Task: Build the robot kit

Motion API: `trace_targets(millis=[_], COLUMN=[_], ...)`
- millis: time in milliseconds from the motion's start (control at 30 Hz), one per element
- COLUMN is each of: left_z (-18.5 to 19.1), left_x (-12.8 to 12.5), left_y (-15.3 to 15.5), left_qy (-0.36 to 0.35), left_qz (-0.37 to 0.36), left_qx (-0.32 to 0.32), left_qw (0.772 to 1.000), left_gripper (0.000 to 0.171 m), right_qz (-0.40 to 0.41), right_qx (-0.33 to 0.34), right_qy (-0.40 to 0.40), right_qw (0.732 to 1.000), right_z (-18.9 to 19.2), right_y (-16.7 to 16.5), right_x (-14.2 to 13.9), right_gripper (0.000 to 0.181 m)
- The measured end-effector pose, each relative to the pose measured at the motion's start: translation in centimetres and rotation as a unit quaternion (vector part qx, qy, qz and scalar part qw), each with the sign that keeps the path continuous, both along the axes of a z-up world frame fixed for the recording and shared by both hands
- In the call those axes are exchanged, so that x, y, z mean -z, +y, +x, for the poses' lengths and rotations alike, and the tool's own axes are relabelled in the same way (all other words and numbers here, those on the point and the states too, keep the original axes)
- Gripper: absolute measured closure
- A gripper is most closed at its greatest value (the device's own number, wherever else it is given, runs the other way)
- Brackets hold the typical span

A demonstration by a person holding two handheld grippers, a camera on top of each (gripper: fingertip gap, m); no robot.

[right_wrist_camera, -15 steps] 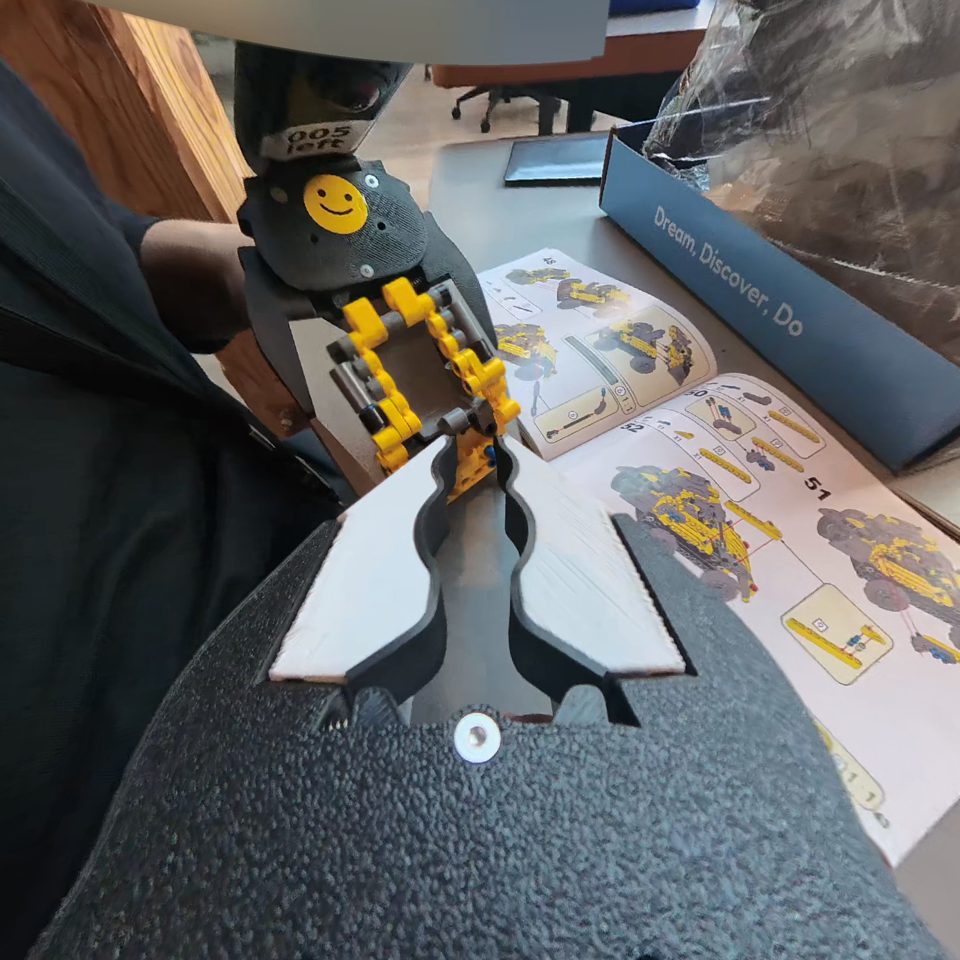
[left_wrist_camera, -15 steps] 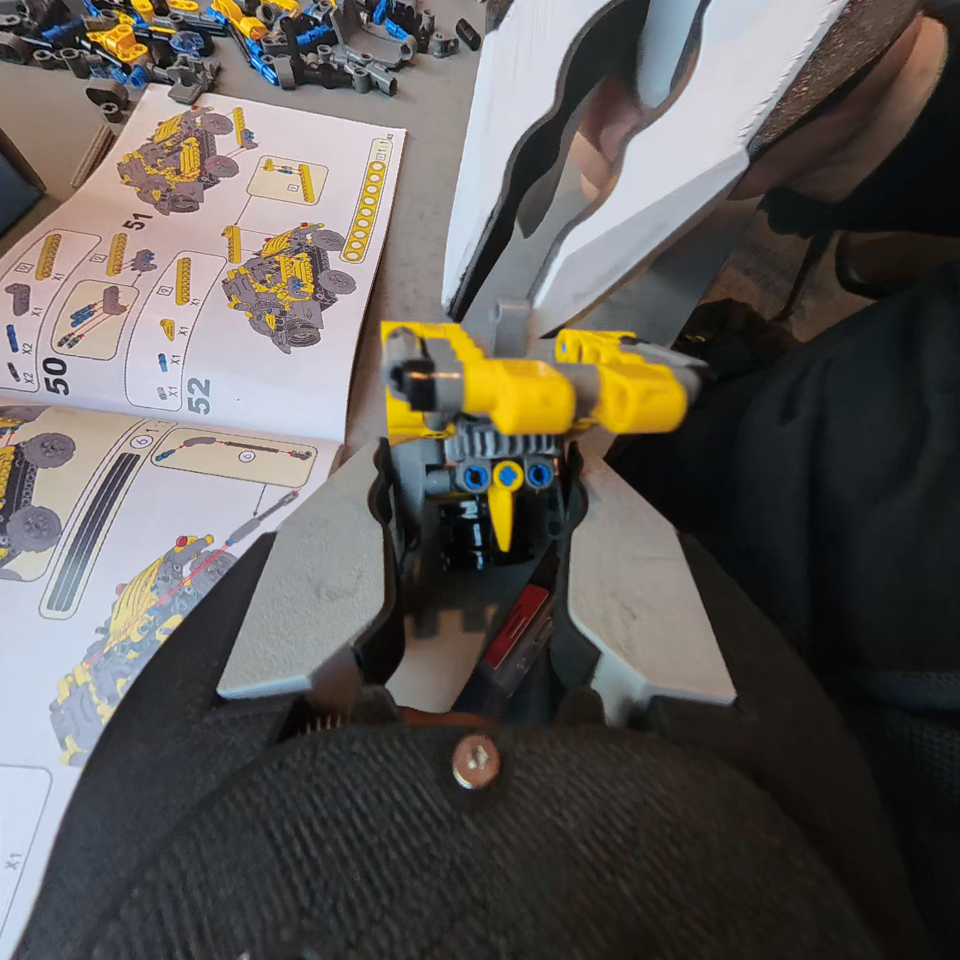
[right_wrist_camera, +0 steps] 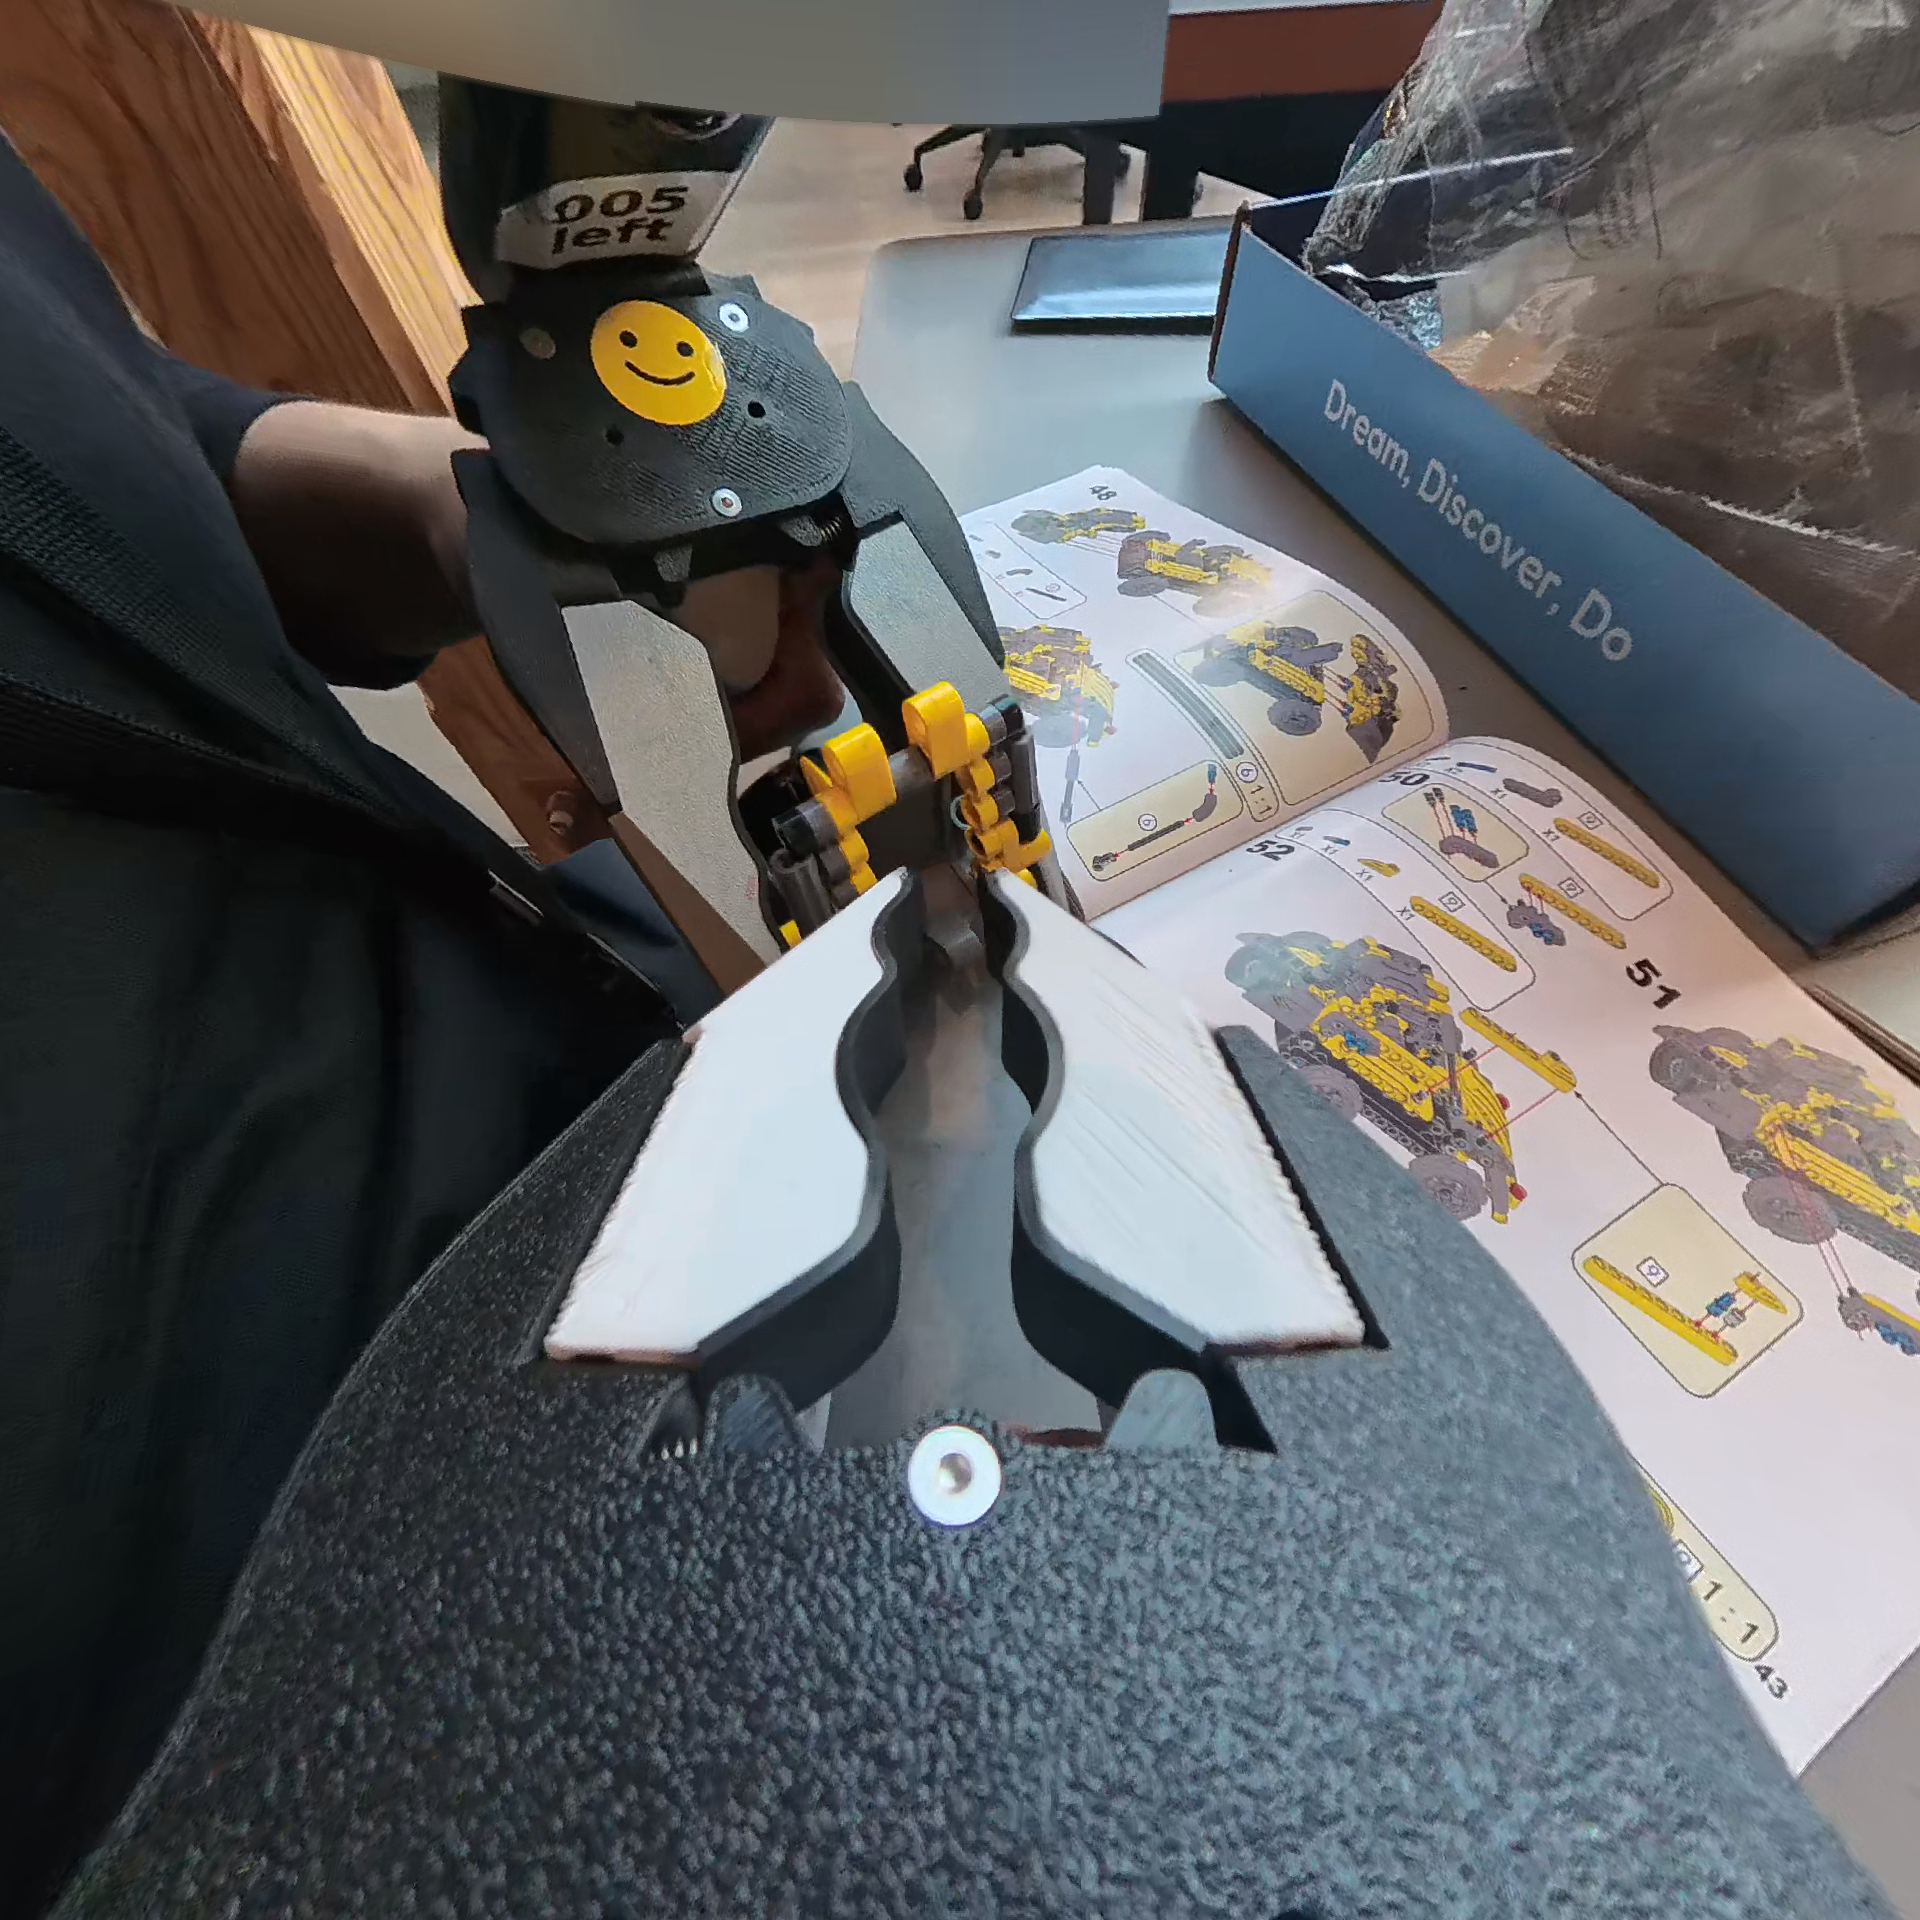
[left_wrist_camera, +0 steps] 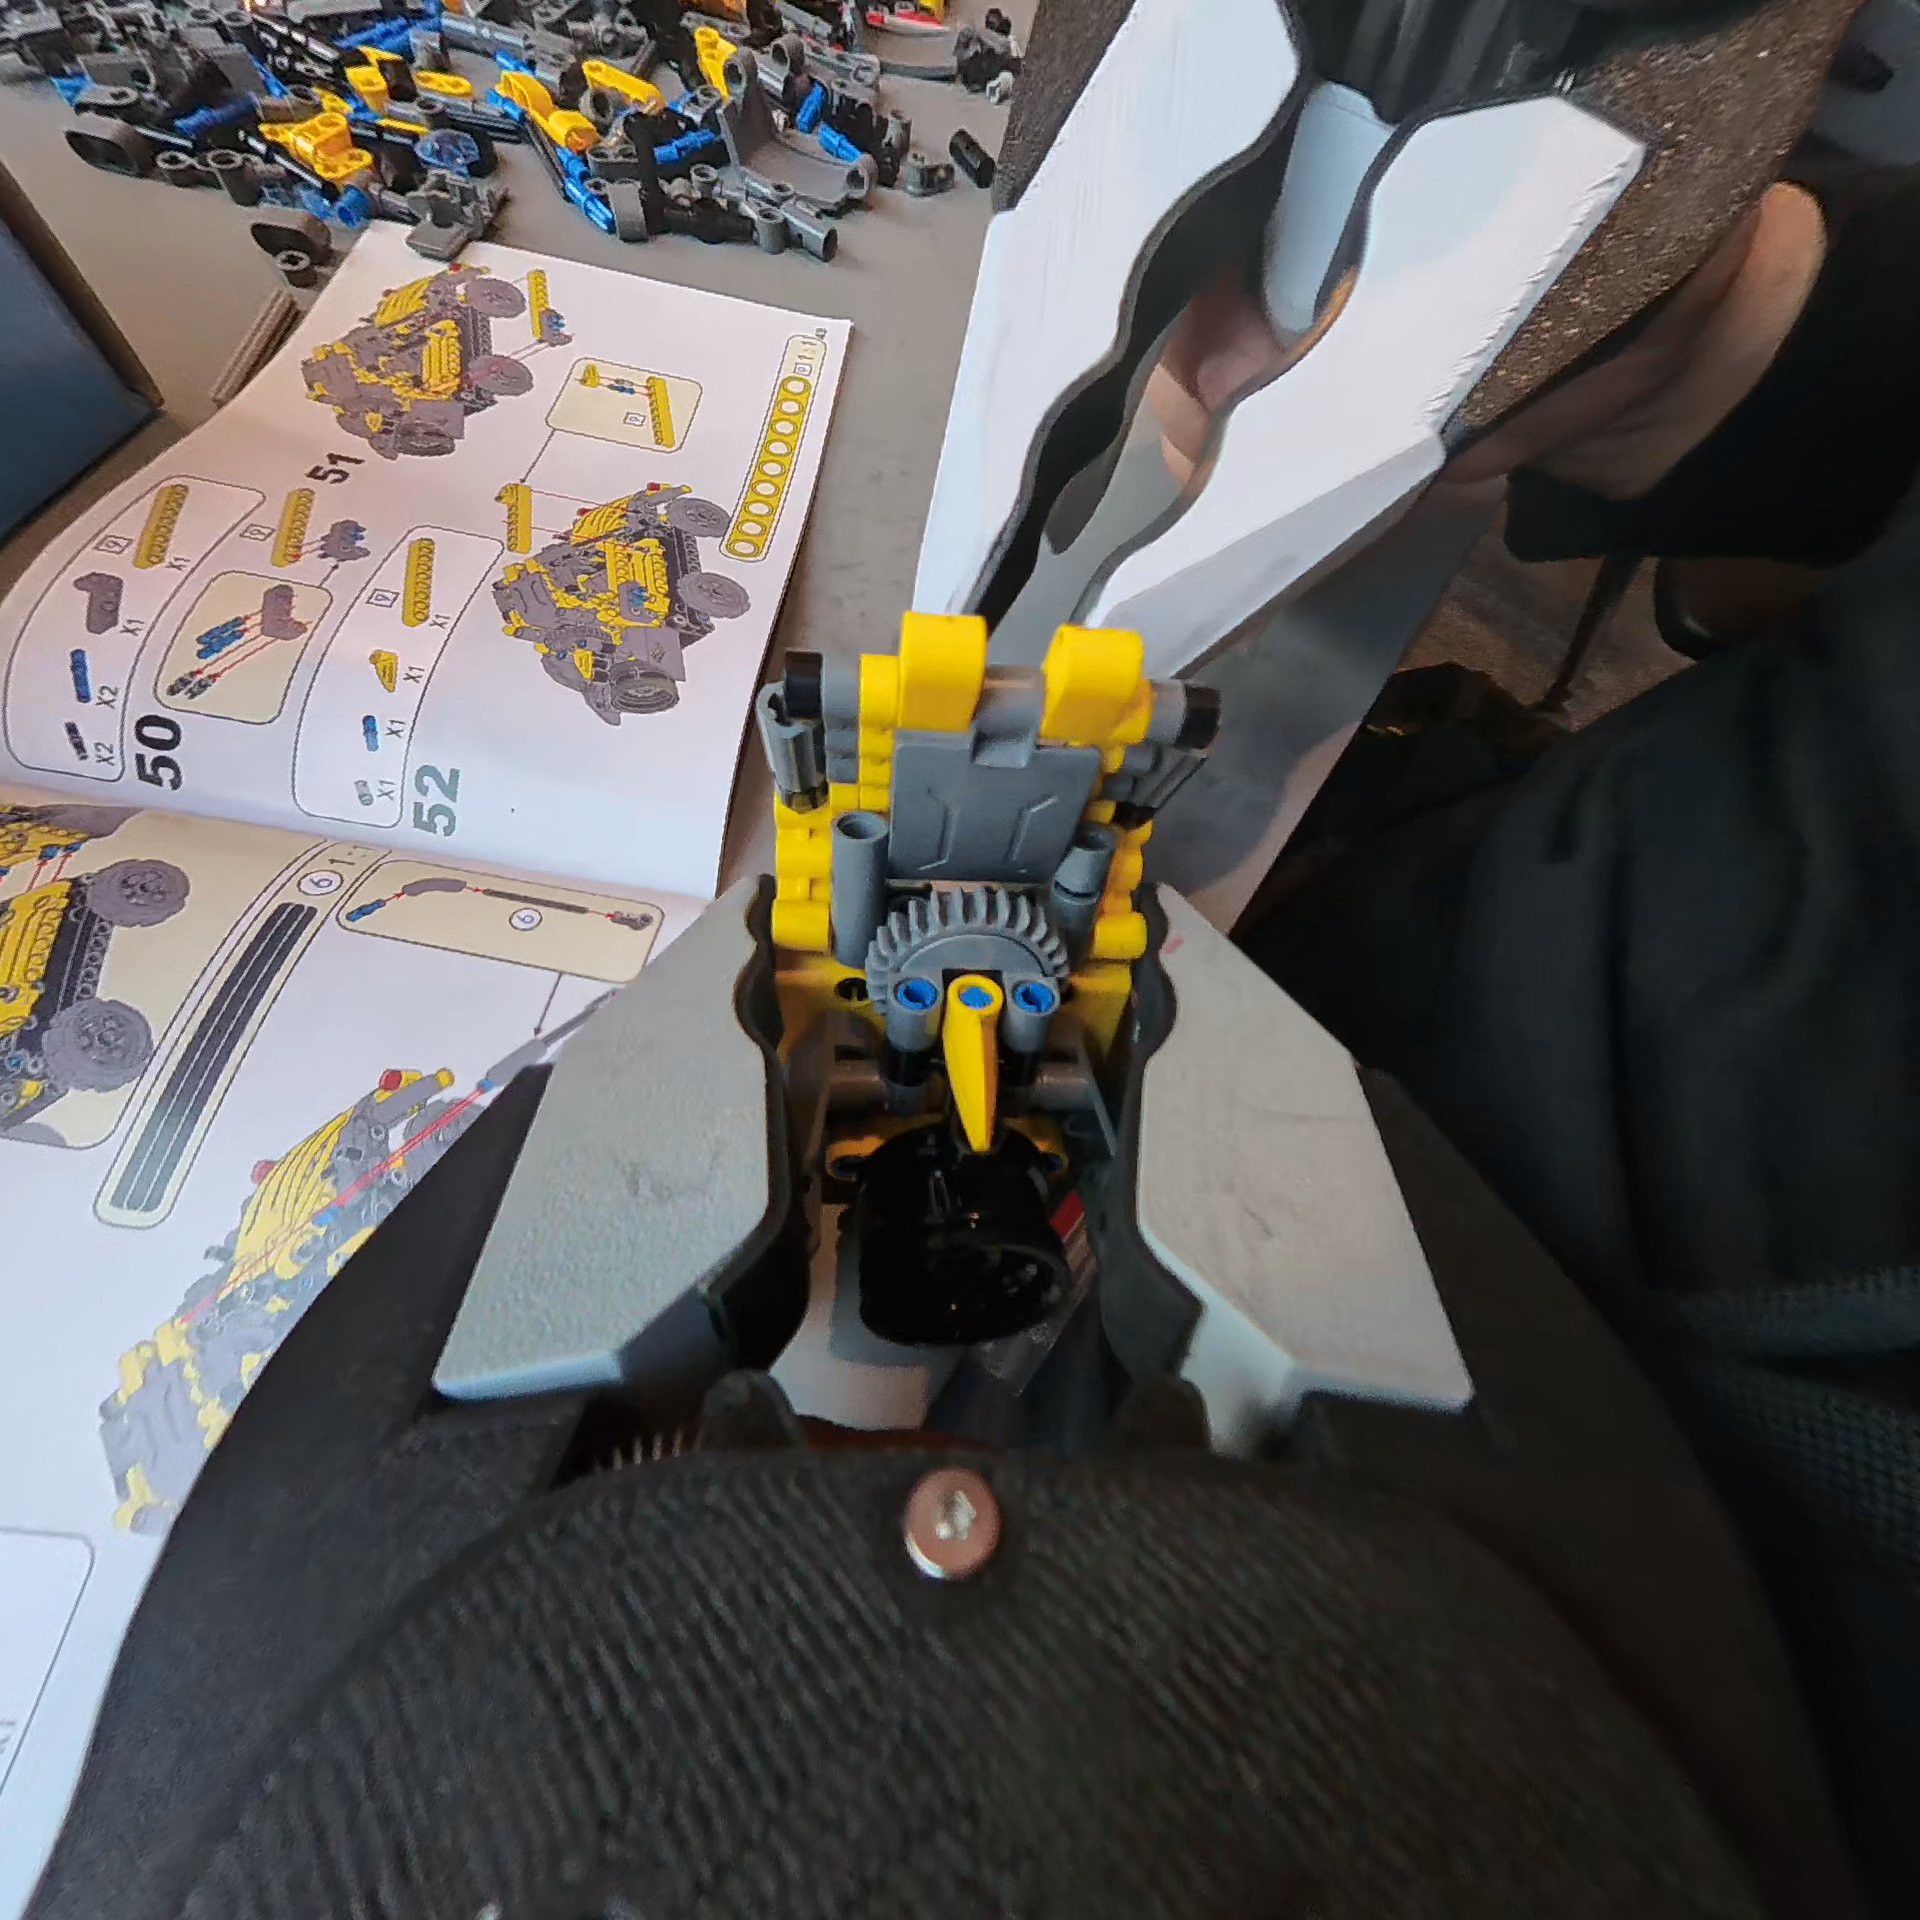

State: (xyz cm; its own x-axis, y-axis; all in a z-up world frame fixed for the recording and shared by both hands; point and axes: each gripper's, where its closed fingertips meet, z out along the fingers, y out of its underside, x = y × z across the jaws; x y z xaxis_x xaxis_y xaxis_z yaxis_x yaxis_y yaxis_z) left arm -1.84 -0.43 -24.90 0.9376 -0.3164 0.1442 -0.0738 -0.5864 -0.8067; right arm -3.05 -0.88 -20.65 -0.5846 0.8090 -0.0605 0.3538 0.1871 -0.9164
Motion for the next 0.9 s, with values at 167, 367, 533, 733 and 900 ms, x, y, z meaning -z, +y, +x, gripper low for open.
trace_targets(millis=[167,367,533,733,900], left_z=[0.4,0.3,0.0,-0.5,-0.8], left_x=[-0.1,-0.1,-0.6,0.2,0.5], left_y=[0.6,0.3,-0.5,-1.8,-1.8], left_qy=[0.002,0.011,-0.005,0.025,0.037], left_qz=[-0.004,-0.004,0.005,-0.013,-0.013], left_qx=[0.009,0.007,-0.001,0.002,0.010], left_qw=[1.000,1.000,1.000,1.000,0.999], left_gripper=[0.106,0.099,0.096,0.103,0.108], right_qz=[-0.015,-0.010,-0.005,-0.005,-0.009], right_qx=[0.010,0.019,0.021,0.020,0.016], right_qy=[0.009,0.008,0.003,0.010,0.008], right_qw=[1.000,1.000,1.000,1.000,1.000], right_z=[0.3,0.5,0.4,0.5,0.6], right_y=[0.4,0.6,0.6,0.4,0.3], right_x=[-0.5,-0.4,-0.2,-0.3,-0.3], right_gripper=[0.170,0.166,0.166,0.166,0.166])
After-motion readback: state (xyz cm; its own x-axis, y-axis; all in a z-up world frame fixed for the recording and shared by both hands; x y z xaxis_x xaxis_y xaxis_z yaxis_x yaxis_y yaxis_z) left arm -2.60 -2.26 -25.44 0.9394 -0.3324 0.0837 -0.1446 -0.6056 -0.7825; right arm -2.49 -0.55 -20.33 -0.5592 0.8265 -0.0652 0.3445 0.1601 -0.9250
